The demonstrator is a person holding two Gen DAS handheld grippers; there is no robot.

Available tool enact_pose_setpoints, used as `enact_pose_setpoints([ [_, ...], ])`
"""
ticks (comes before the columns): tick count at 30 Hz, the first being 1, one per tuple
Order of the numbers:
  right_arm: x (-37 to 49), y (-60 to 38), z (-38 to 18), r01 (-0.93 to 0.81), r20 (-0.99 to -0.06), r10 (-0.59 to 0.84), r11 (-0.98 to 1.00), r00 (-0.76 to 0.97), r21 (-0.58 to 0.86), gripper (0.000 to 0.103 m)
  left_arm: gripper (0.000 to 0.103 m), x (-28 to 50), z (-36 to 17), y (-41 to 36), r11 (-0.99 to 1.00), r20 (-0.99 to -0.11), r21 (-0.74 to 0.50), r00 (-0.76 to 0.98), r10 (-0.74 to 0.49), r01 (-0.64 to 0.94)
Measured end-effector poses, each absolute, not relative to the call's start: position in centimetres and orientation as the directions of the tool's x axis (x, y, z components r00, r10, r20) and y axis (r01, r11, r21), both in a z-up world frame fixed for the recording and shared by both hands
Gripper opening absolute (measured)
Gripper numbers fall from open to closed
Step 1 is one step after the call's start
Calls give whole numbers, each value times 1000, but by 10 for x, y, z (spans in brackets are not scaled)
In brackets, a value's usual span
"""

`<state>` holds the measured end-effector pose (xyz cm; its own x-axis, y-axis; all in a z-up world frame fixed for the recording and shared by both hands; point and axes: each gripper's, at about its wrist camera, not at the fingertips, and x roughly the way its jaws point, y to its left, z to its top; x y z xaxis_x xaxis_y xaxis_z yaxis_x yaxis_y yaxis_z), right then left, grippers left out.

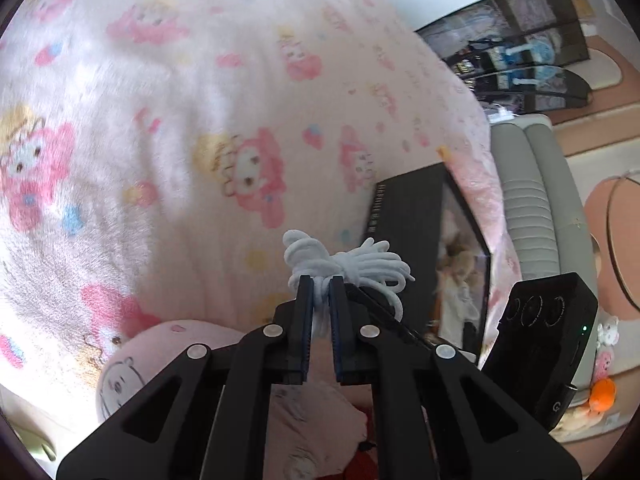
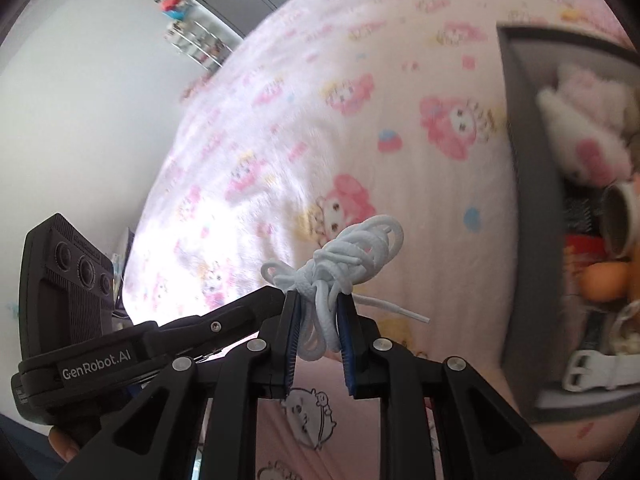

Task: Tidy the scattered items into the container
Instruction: 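Lift the earphone cable and carry it over the black box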

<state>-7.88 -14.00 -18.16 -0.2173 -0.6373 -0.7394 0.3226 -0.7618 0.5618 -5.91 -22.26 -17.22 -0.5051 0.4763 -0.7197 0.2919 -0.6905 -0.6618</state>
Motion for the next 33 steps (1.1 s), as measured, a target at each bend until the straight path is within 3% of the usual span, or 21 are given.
enact_pose_setpoints([
  [6, -94, -13, -118, 305, -702, -623, -781, -345, 544, 16, 6, -83, -124, -168, -733, -683, -668, -498, 535, 128],
  [13, -112, 97, -74, 251, -695, -576, -816, -430, 521, 17, 6, -141, -100, -74, -788, -703, -615, -430, 567, -32],
  [18, -162, 131, -106, 272, -754, -524, -851, -396, 449, 17, 7, -185, -130, -23, -819, -759, -573, -360, 542, -24],
  [23, -185, 159, -144, 180, -801, -520, -854, -295, 488, 18, 8, -197, -153, -1, -895, -852, -445, -321, 413, 29],
  [28, -171, 178, -122, 202, -808, -434, -901, -398, 385, 22, 8, -193, -140, 0, -892, -833, -451, -368, 412, 23],
  [33, -166, 204, -106, 145, -760, -434, -896, -483, 420, 26, 8, -187, -139, 21, -853, -797, -519, -332, 504, -50],
])
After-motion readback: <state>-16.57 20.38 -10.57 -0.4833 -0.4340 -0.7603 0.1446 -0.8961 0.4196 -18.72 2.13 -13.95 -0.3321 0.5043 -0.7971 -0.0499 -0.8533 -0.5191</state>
